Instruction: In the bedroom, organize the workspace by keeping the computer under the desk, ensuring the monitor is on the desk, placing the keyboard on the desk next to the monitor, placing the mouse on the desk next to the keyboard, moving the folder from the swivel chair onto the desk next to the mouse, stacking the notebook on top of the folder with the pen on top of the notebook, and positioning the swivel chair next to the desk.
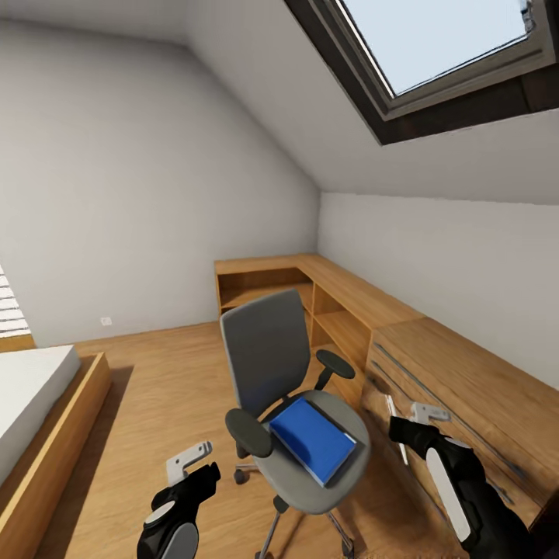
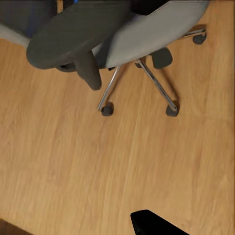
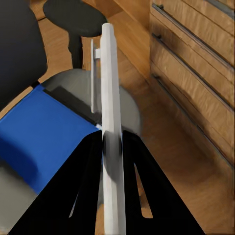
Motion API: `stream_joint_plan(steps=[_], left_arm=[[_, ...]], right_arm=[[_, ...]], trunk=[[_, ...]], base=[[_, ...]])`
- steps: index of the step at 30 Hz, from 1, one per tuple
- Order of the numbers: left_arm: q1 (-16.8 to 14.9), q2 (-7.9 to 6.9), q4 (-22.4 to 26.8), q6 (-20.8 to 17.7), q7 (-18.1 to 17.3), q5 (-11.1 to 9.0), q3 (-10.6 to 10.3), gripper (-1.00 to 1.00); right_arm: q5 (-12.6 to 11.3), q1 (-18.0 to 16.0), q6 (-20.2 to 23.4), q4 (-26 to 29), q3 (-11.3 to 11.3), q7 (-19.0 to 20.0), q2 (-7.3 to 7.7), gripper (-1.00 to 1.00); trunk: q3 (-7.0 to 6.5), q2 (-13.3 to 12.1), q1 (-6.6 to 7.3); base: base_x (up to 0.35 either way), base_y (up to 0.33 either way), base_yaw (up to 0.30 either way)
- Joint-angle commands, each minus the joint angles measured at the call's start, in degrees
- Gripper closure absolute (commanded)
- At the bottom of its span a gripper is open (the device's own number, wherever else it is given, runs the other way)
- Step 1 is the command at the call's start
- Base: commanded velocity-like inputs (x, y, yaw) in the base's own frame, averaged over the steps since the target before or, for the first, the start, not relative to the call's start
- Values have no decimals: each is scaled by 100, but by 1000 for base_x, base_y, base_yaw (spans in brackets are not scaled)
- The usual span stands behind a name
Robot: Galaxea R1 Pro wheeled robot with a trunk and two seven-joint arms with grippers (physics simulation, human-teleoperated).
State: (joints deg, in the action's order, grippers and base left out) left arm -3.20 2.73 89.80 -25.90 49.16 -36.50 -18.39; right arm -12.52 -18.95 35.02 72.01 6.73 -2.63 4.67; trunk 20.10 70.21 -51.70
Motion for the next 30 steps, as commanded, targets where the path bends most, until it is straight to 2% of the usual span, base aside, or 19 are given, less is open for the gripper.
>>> stream_joint_plan(steps=[1,7,30], left_arm=[[-5,-1,7,-21,41,-32,-5,-100],[-5,5,-11,-21,41,-36,-14,-100],[-5,8,-24,-21,49,-46,-15,-100]], right_arm=[[-66,-4,23,6,26,-12,-2,100],[-66,-4,23,6,136,-10,-10,100],[-66,-4,18,-1,257,-10,-19,100]], trunk=[[-12,-37,22],[-110,-278,154],[-446,-1200,659]], base=[[0,0,-264],[0,0,-262],[0,0,-251]])
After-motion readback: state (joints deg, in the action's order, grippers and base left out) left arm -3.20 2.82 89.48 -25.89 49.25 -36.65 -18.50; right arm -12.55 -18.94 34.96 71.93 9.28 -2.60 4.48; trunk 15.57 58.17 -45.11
